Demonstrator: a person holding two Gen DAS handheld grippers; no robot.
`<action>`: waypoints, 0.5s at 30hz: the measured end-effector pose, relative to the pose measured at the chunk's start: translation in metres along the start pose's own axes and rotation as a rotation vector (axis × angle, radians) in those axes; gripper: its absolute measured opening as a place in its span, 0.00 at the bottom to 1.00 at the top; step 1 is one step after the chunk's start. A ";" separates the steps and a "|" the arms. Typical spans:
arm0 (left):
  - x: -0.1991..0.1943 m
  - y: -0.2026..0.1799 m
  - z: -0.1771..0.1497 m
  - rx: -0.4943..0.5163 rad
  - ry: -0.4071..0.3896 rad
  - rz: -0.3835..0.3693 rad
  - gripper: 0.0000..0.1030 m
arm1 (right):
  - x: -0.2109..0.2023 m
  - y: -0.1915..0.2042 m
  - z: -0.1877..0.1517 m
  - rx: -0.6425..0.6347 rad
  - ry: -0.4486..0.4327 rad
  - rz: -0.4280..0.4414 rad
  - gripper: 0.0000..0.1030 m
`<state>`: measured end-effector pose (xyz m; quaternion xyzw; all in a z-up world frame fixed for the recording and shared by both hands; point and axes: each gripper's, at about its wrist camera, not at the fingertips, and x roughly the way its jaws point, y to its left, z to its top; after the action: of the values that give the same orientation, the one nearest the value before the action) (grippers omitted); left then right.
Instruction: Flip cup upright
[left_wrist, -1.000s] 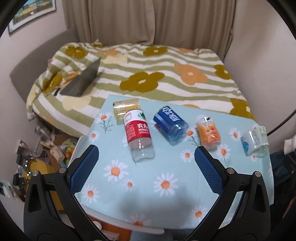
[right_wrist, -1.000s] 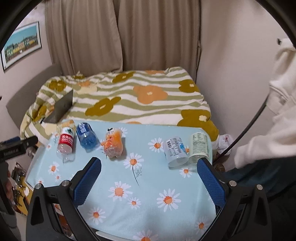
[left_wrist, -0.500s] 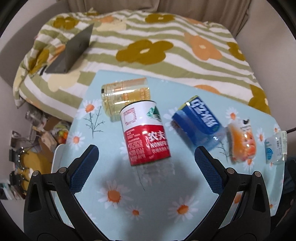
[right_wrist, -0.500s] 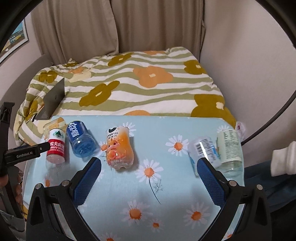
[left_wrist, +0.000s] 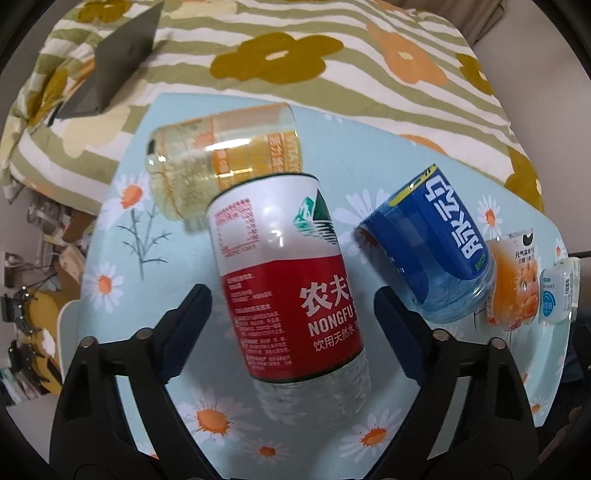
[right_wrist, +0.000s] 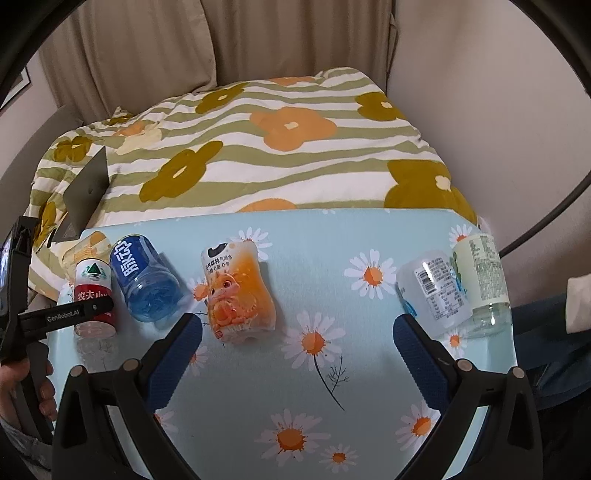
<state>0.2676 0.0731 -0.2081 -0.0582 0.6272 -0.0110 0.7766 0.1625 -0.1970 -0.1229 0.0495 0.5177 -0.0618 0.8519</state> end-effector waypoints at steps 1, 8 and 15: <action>0.001 -0.001 0.000 0.002 0.003 -0.002 0.81 | 0.000 0.001 0.000 0.002 0.003 -0.003 1.00; 0.003 0.000 -0.007 0.002 0.004 -0.011 0.70 | -0.001 0.005 -0.003 -0.010 0.008 -0.011 1.00; -0.012 0.000 -0.024 0.005 -0.024 0.000 0.70 | -0.010 0.003 -0.009 -0.022 -0.010 0.004 1.00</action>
<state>0.2421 0.0719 -0.2015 -0.0564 0.6178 -0.0118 0.7842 0.1501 -0.1920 -0.1178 0.0409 0.5140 -0.0545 0.8551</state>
